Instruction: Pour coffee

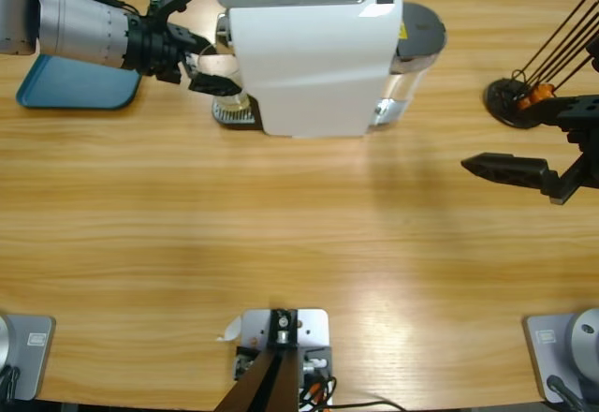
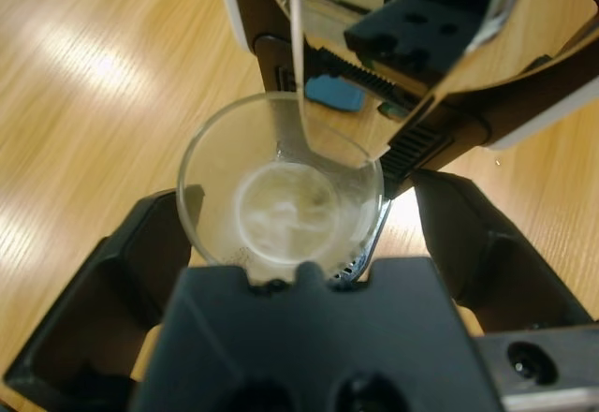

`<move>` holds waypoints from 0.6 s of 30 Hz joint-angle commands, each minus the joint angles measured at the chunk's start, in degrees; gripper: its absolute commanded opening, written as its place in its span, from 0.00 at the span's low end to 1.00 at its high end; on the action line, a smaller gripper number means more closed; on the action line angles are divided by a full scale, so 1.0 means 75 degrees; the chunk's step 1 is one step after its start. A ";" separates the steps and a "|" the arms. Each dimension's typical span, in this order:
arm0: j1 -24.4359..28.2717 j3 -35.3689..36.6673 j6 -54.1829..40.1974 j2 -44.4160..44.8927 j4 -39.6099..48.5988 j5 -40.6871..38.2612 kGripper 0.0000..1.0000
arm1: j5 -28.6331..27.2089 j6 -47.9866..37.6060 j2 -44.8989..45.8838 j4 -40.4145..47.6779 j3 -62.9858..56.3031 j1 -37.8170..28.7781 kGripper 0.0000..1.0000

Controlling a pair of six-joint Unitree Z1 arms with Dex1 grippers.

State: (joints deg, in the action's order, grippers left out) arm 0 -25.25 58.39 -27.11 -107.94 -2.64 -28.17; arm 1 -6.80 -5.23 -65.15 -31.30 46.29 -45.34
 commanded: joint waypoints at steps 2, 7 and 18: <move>-0.0119 0.0340 -0.0100 -0.0627 -0.0093 -0.0111 0.94 | -0.0101 0.0104 -0.0080 0.0083 -0.0242 -0.0060 0.99; -0.0138 0.0380 -0.0088 -0.0690 -0.0048 -0.0064 0.55 | -0.0101 0.0099 -0.0068 0.0083 -0.0242 -0.0060 0.99; -0.0220 0.0366 -0.0067 -0.0554 0.0575 0.0034 0.34 | -0.0113 0.0099 -0.0044 0.0083 -0.0254 -0.0060 0.99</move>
State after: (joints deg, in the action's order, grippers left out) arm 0 -25.76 60.99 -27.12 -109.84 -1.42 -28.18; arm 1 -6.80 -5.23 -65.15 -31.30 46.29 -45.34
